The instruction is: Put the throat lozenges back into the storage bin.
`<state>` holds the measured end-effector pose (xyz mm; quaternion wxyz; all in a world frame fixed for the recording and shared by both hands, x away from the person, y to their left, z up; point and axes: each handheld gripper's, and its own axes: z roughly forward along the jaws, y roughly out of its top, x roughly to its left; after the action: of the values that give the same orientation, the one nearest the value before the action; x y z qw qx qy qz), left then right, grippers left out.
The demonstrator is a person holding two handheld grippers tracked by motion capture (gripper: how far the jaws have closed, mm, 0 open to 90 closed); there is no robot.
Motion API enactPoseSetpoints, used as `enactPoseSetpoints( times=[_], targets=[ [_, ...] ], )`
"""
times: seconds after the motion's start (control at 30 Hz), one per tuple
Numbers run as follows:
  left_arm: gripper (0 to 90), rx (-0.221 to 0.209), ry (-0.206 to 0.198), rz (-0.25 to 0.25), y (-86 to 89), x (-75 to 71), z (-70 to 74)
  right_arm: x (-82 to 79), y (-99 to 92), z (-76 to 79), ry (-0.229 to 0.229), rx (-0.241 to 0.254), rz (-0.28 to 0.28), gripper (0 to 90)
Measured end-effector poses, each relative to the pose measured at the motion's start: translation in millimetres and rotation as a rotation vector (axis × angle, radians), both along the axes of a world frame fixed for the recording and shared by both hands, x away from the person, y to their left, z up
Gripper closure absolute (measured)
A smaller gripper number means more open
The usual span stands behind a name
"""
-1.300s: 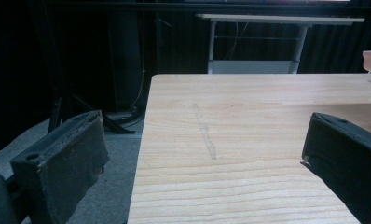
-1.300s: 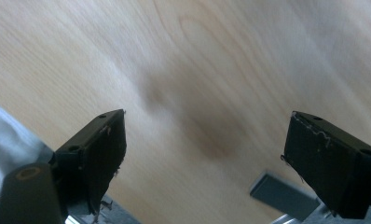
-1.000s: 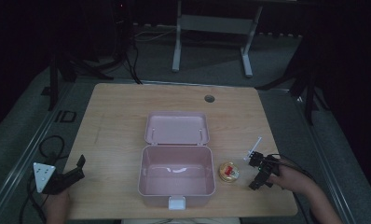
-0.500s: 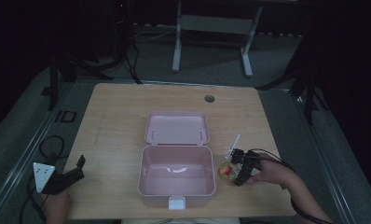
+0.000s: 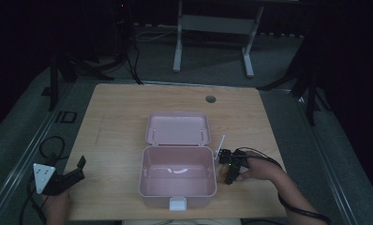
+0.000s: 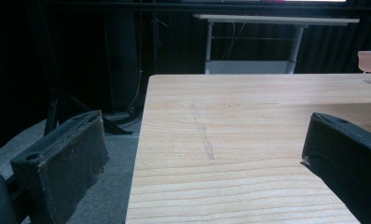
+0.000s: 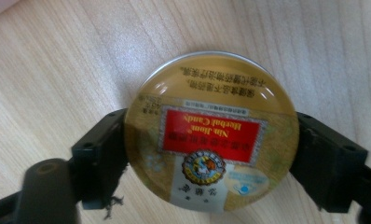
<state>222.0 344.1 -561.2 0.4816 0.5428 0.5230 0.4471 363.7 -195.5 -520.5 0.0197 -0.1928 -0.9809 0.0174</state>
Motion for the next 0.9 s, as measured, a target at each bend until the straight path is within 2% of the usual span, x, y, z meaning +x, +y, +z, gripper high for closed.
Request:
enactPoseSetpoints(
  times=[0.23,0.47,0.67,0.77,0.9],
  targets=[
    [0.4,0.000,0.000,-0.001,0.0,0.0,0.0,-2.0,-1.6,6.8,0.001,-0.027,0.026,20.1],
    [0.4,0.001,0.000,0.001,-0.1,-0.1,0.0,-6.2,-10.9,29.5,-0.002,-0.035,0.047,20.1],
    [0.4,-0.001,0.000,0.002,0.1,0.0,0.0,-12.1,-18.4,53.8,0.013,-0.058,0.064,20.1],
    [0.4,-0.001,0.001,0.002,0.1,0.0,0.0,-14.4,-19.5,68.9,0.015,-0.048,0.069,20.1],
    [0.4,-0.001,0.001,0.000,0.2,0.0,0.0,-18.9,-17.8,92.1,-0.012,-0.035,0.072,20.1]
  ],
)
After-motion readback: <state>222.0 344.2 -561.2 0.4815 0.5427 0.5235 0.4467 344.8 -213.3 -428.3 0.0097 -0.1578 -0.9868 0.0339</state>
